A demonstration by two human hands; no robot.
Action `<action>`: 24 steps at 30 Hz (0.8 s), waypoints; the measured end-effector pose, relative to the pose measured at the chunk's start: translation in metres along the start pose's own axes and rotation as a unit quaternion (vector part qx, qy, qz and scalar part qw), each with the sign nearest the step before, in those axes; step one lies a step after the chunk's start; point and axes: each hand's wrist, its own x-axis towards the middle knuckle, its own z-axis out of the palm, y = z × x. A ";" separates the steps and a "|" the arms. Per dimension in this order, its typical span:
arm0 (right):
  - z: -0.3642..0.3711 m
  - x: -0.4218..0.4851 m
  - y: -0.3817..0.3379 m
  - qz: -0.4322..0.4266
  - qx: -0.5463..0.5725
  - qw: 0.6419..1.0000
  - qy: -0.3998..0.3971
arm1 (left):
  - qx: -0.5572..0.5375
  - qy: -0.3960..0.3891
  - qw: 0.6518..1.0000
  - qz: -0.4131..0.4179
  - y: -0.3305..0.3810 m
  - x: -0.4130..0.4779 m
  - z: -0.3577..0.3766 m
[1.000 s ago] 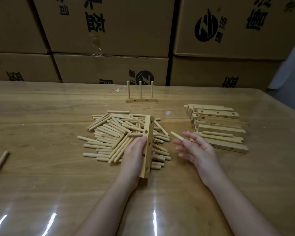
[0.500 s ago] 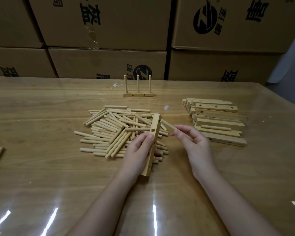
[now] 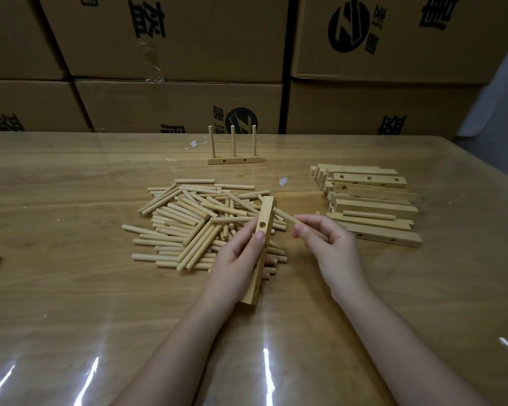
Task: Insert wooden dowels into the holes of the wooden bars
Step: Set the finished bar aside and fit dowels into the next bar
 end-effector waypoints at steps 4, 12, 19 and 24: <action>-0.004 0.001 -0.002 -0.022 -0.052 0.998 0.003 | 0.028 0.000 0.999 0.018 -0.003 0.000 0.000; -0.007 0.000 -0.003 -0.112 -0.218 0.969 0.037 | 0.087 -0.015 0.994 0.056 -0.008 0.001 0.000; -0.006 -0.001 -0.005 -0.146 -0.249 0.956 0.048 | 0.109 -0.016 0.993 0.050 -0.009 0.001 0.000; -0.006 -0.002 -0.008 -0.149 -0.259 0.953 0.048 | 0.128 -0.025 0.989 0.065 -0.008 0.001 -0.001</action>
